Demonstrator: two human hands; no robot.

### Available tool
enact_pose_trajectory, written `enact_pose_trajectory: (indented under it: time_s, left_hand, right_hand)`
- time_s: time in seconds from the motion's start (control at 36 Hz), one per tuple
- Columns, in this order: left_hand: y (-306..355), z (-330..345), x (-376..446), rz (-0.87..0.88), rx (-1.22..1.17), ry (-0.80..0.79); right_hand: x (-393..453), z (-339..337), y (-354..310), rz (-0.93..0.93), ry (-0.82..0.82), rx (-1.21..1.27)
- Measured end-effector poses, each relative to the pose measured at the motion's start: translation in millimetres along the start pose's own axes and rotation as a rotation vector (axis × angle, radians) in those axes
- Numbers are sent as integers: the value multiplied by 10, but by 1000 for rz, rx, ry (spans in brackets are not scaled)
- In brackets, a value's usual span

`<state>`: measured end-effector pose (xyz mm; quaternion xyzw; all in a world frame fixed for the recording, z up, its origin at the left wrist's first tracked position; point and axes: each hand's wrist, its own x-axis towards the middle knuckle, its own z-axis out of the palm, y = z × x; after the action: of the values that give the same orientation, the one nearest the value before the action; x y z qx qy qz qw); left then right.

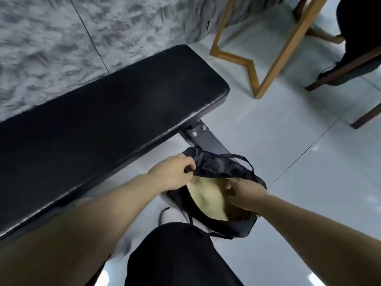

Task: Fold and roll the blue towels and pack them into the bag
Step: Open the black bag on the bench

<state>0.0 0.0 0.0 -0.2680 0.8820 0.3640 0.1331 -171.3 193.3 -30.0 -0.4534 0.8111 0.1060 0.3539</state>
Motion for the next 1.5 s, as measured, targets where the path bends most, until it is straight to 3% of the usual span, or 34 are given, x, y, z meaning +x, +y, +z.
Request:
enact_pose_trajectory:
  time_s: [0.17,0.33,0.44,0.69,1.0,1.17,1.5]
  left_hand:
    - [-117,386,389,-65,128,-157]
    - [-325,675,656,-137,310,-275]
    - [-452,830,754,-160,360,-341]
    - [-591,942,764,-67,493,-312]
    - [-525,919,679,72,412,-137]
    - [-157,575,529,133,394,-111]
    - [965,-340,-187,223,414,101]
  right_hand:
    - [-18,312,395,97,-224,-374]
    - [70,528,641,256,-374,-401]
    - [140,644,681,225,-334,-506]
    - [203,843,694,135,-188,-519]
    - [93,757,750,265,-86,-92]
    - [-202,434,786,277,17,49]
    - [-1074,-372,770,253,194,12]
